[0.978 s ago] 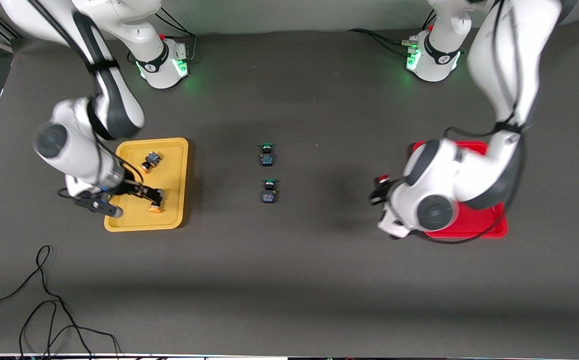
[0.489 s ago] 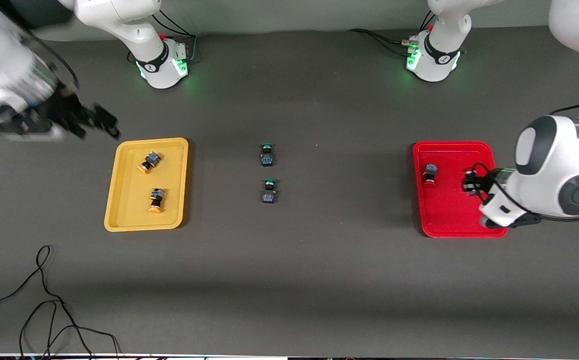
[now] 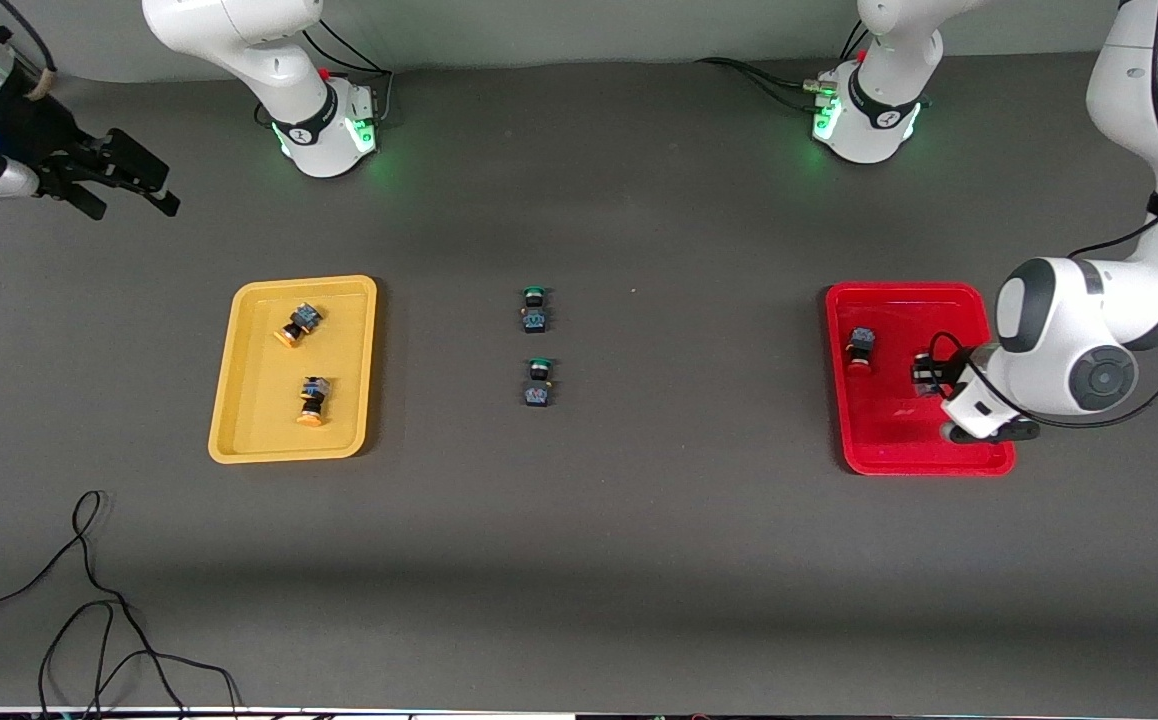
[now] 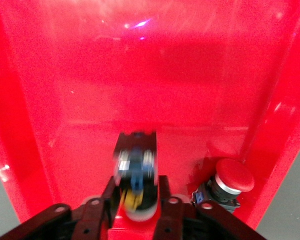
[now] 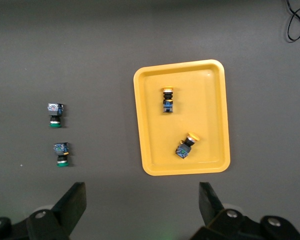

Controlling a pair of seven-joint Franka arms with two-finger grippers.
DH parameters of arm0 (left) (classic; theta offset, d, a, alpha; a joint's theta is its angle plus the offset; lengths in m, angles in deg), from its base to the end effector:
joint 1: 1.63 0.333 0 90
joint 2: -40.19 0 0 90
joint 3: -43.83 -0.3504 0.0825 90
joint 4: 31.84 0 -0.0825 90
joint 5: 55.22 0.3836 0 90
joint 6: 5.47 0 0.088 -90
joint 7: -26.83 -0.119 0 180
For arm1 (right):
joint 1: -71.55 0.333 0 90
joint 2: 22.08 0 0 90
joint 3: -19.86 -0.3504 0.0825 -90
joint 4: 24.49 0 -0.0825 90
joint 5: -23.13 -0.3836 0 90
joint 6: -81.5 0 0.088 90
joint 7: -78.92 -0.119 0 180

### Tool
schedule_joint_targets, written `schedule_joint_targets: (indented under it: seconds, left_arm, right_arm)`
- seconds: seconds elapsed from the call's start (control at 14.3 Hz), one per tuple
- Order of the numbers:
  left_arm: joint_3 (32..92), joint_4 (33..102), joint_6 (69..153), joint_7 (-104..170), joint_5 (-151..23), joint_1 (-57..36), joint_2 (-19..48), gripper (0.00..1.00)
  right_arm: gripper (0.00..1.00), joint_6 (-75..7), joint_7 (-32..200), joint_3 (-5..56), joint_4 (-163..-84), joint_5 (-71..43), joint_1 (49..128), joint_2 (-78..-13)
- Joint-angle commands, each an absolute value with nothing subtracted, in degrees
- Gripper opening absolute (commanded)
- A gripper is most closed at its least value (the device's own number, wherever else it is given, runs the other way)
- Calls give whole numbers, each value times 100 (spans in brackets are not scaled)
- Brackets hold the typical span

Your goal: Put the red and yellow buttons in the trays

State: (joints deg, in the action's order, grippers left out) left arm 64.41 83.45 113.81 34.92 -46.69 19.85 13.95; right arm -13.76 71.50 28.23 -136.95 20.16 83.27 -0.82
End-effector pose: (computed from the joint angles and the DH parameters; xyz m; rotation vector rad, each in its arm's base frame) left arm 0.5714 0.0220 0.2332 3.0683 0.1021 -0.5499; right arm 0.4322 0.0185 0.6499 -3.0281 0.1000 -0.0857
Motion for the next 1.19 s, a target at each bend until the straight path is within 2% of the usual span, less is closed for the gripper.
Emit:
schedule_joint_targets:
  seconds: [0.0,0.14,0.28,0.49,0.7,0.84,1.12]
  left_arm:
    - [6466,8400,11310,3457,-4581,2069,1601,100]
    - [6492,8226,10864,3448,-4581,2052,1872,100]
    - [6588,7700,10048,3448,-4607,1990,2241,100]
    - [6861,6716,8852,3448,-4651,1990,2673,100]
    - [7098,5486,7884,3448,-4713,1990,2718,100]
    - [7134,5158,7697,3448,-4783,1990,2735,100]
    - [7055,5297,7872,3238,-5082,1991,3165,100]
  right_arm:
    - [100,-1158,7382,2768,-13751,2102,8209,50]
    - [100,-1132,7338,2646,-13752,2189,8183,130]
    - [100,-1149,7320,2331,-13717,2286,8113,94]
    - [100,-1114,7242,2206,-13498,2278,8016,25]
    - [100,-1114,7338,2223,-13208,2225,7875,-169]
    - [100,-1114,7338,2223,-13049,2225,7858,-204]
    - [100,-940,7320,2223,-13031,2225,7814,-161]
